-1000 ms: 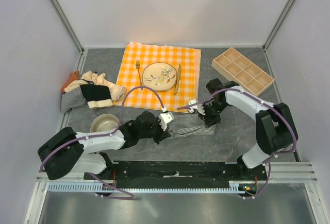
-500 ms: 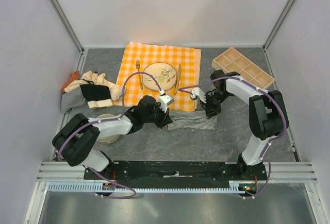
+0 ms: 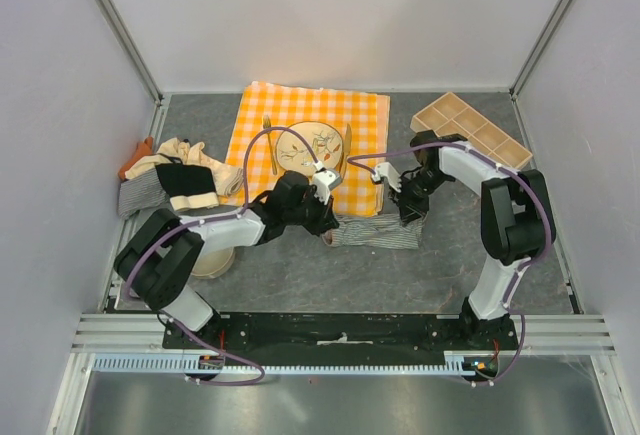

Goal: Roll the underwear
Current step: Fold the underwear at the center of the board.

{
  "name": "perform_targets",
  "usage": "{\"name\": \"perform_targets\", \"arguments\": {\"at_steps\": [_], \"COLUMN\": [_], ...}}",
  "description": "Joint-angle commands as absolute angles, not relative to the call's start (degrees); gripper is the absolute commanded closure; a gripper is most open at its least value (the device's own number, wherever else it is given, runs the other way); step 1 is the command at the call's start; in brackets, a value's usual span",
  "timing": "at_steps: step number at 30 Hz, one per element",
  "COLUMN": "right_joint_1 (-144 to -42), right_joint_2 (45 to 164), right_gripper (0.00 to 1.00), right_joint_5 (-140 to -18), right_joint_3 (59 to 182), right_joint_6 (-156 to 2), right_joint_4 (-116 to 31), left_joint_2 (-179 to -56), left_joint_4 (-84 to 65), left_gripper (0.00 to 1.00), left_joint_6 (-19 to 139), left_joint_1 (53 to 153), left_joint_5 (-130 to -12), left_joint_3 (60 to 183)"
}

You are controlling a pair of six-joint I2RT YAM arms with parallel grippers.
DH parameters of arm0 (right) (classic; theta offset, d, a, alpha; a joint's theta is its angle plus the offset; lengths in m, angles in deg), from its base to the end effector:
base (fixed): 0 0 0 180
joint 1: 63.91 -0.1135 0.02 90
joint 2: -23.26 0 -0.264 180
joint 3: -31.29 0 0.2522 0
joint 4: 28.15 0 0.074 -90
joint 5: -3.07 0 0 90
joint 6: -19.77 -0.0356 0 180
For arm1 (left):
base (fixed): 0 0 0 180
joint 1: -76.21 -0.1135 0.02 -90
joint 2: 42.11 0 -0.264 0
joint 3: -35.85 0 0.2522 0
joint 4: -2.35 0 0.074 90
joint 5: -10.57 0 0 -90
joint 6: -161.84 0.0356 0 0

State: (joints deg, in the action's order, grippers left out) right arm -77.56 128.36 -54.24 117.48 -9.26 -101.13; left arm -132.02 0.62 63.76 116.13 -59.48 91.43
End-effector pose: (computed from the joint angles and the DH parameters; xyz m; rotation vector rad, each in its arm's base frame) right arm 0.3102 0.0951 0.1827 -1.7098 2.2662 0.7814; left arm 0.2336 -0.2113 0.1720 0.8212 2.1355 -0.8378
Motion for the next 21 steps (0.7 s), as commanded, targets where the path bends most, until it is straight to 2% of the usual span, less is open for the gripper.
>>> {"name": "perform_targets", "arguments": {"at_steps": [1,10,14,19,21], "right_joint_1": [-77.36,-77.36,-77.36,-77.44,-77.97], "right_joint_2": [128.90,127.06,123.64,115.73,113.89], "right_gripper": [0.79,0.77,0.76,0.74,0.76], "right_joint_5": [-53.26,-56.86,-57.23,-49.59,-44.68], "right_joint_3": [120.64,118.98,117.30,114.75,112.92], "right_joint_6": [-12.65,-19.59,-22.15,-17.78,-14.35], "right_joint_4": [-100.19,-92.56,-89.81,-93.83,-98.14], "left_joint_2": [-133.60,-136.94,-137.82,-138.96,-139.23], "left_joint_4": [-3.05,-8.86,-9.82,-12.73,-12.73], "left_gripper": [0.98,0.96,0.92,0.78,0.75], "left_joint_6": [63.05,61.82,61.03,61.20,61.12], "left_joint_1": [115.67,114.88,114.62,114.53,114.53], "left_joint_5": [-60.44,-67.21,-69.05,-70.90,-70.90], "left_joint_3": [96.36,100.76,102.16,104.27,104.63]}}
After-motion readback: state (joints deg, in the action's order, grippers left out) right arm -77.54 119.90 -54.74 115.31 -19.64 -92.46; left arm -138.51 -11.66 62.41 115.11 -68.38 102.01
